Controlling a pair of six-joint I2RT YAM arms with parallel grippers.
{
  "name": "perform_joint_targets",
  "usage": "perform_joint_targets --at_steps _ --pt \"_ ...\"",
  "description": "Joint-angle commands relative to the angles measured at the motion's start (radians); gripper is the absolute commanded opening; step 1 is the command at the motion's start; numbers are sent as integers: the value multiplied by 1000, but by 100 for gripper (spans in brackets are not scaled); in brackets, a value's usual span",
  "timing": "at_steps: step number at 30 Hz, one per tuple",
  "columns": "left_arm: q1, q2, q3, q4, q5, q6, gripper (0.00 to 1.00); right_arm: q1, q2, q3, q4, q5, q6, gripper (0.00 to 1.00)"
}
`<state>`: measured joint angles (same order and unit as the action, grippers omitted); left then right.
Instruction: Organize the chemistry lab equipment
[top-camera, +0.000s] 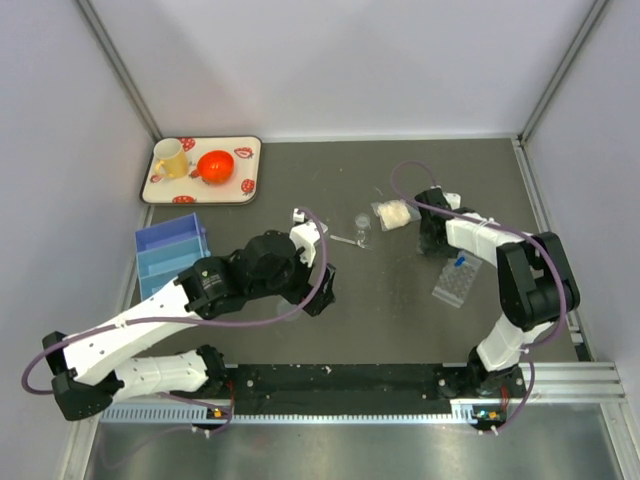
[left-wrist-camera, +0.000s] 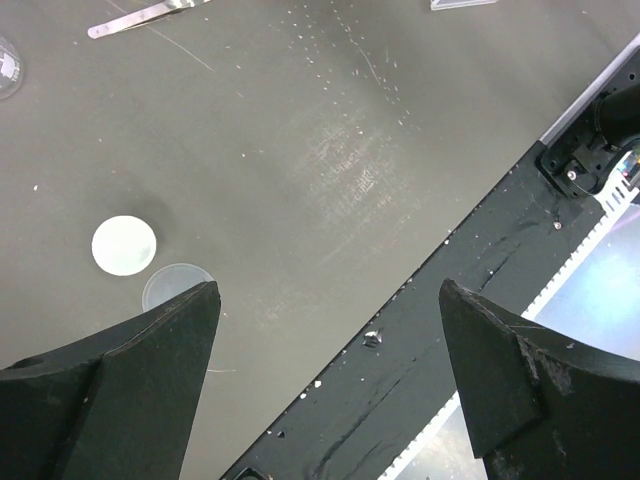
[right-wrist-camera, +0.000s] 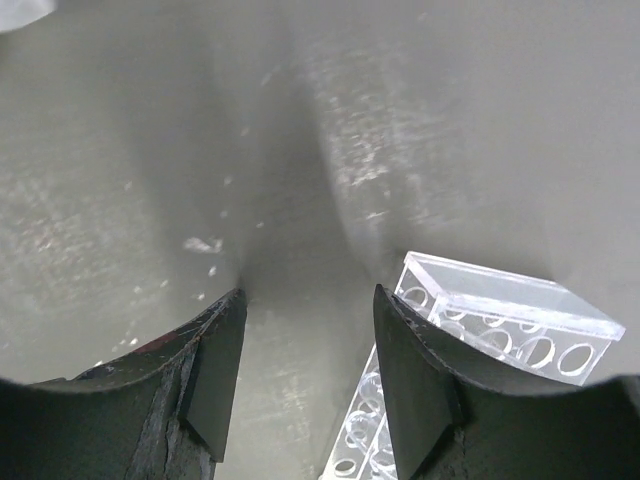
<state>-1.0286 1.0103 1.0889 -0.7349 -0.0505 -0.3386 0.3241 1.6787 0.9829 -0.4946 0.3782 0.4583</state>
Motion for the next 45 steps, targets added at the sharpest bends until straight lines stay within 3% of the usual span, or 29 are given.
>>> perform_joint_targets --at_steps 1,9,19,30,36,45 --pt "12 14 9 51 -38 -2 96 -57 19 -36 -71 84 14 54" --pt "156 36 16 49 3 -16 96 -22 -69 52 -105 44 23 54" --pt "557 125 48 9 -54 -63 99 196 -155 260 -200 114 -35 55" --pt "933 296 105 -75 -223 -155 99 411 -229 221 -183 106 -40 55" --pt "1060 350 75 -67 -215 -139 99 512 -287 128 -124 59 3 55" --pt "1078 444 49 -26 -150 -103 95 530 -407 16 -84 27 8 55"
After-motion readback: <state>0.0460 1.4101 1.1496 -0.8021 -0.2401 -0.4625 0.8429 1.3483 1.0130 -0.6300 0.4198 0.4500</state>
